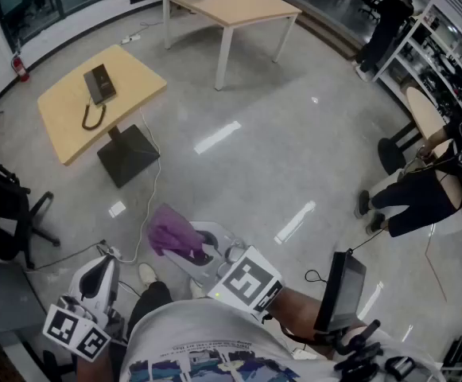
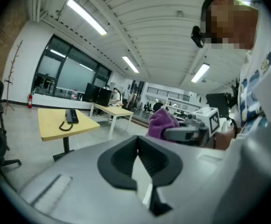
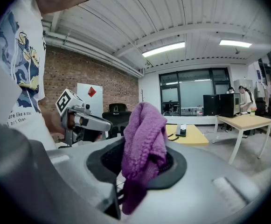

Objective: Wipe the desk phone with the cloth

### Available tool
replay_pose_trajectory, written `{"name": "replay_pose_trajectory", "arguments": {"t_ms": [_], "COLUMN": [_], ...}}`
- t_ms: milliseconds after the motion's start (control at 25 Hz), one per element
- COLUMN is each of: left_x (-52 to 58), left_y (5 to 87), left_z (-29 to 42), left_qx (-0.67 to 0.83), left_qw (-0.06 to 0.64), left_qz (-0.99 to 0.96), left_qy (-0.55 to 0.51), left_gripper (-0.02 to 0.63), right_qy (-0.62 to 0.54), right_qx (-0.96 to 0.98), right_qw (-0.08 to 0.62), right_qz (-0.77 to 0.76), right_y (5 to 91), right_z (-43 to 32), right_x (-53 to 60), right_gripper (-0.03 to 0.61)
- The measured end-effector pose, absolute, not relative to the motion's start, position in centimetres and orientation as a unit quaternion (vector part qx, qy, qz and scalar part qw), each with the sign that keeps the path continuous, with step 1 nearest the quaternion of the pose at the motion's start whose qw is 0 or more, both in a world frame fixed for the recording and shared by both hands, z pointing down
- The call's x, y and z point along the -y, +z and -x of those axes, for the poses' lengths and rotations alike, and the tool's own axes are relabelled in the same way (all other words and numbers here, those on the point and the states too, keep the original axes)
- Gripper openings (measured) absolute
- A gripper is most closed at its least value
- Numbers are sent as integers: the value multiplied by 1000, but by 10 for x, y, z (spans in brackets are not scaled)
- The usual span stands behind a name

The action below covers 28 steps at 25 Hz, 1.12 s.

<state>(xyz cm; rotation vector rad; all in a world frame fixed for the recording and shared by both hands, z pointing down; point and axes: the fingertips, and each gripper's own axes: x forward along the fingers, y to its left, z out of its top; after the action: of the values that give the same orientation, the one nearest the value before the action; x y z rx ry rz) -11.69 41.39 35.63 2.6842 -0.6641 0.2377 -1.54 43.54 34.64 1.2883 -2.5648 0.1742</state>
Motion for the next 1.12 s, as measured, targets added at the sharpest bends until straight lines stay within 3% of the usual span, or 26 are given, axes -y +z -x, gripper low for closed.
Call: {"name": "replay_pose_trajectory", "arguments": {"t_ms": [440, 720, 1120], "left_x": [-404, -395, -365], "left_y": [363, 357, 370], "left_z": [120, 109, 122], "left_qx": [253, 272, 286], "left_qw": [182, 173, 199], "left_qz": [-945, -943, -933], "left_qy": [99, 85, 92], "left_gripper": [6, 6, 6], "right_qy": [69, 51, 98], "right_qx": [892, 880, 865], "right_qw": [104, 72, 95], "right_qz": [-435, -467, -483], "right_y": [350, 334, 357], "right_z": [17, -19, -37], "right_x": [-420, -421, -393], "right_gripper": [110, 110, 110]}}
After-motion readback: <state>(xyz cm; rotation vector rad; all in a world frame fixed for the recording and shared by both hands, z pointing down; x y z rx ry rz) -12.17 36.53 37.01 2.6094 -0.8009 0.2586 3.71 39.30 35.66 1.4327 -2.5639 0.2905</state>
